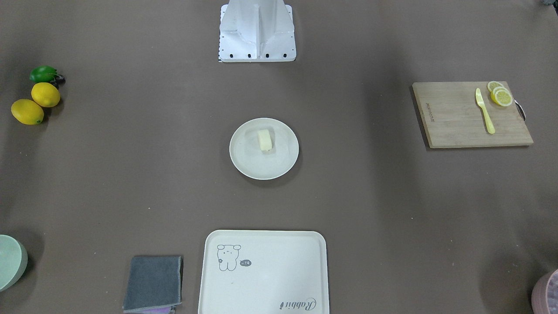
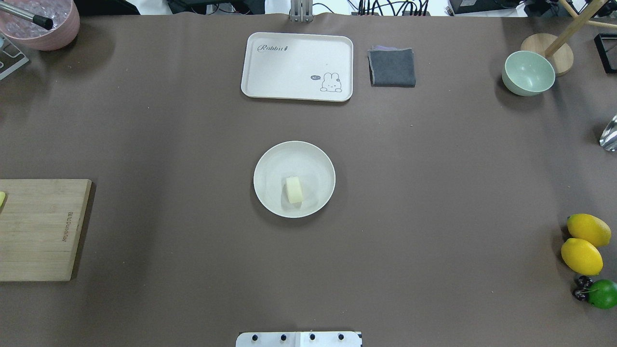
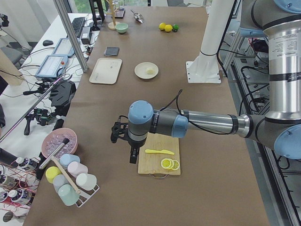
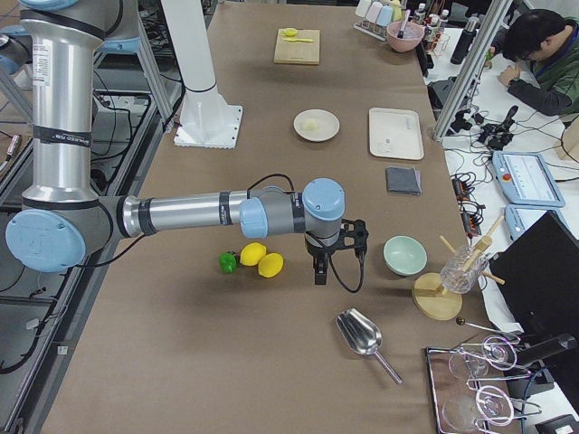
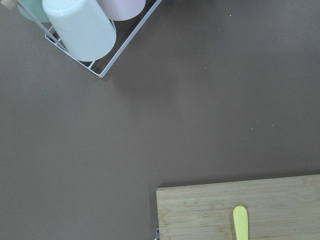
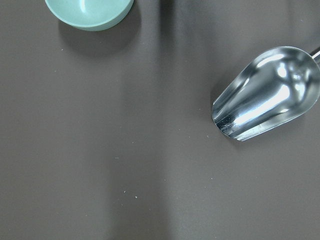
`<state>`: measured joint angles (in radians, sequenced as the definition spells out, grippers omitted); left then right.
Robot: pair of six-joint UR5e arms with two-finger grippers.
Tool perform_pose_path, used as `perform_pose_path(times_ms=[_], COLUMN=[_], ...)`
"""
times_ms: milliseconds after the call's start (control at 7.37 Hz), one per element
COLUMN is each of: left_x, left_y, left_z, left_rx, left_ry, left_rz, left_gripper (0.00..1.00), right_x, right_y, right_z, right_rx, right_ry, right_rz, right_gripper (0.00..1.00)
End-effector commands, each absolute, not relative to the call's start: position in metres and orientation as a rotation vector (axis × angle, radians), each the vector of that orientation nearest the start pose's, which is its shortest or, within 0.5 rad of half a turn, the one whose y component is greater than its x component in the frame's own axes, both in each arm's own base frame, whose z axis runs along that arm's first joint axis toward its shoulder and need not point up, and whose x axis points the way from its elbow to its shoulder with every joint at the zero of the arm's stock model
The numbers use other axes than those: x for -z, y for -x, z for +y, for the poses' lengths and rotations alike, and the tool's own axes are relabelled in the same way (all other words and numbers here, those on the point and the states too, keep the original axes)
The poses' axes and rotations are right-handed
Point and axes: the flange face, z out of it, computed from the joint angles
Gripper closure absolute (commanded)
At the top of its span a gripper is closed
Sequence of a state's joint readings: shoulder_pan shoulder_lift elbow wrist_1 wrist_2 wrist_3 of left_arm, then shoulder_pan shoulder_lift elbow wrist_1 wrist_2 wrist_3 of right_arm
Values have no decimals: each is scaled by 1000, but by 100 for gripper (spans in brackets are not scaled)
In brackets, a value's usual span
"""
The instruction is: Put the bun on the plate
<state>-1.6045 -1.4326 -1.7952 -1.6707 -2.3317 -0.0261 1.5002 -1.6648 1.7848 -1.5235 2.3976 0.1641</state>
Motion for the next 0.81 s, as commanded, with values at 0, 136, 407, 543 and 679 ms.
perform_pose_path(times_ms=[0, 136, 407, 543, 679], left_x=[-604, -604, -604, -604, -603], left_y=[80, 80, 80, 80, 80], left_z=[-441, -441, -441, -441, -441], left_rx=[-13, -14, -14, -14, -15], left_ry=[-178, -179, -181, -181, -182], left_rz=[758, 758, 758, 758, 758], left_gripper=[2, 2, 2, 2, 2], right_x=[-594, -594, -594, -593, -596], right_y=[-28, -29, -29, -32, -32], right_z=[-458, -458, -459, -458, -457], right_rx=[-23, -27, -26, -32, -34], right_ry=[-50, -50, -51, -54, -50], right_rz=[-837, -836, -836, -835, -831], right_gripper=[0, 0, 0, 0, 0])
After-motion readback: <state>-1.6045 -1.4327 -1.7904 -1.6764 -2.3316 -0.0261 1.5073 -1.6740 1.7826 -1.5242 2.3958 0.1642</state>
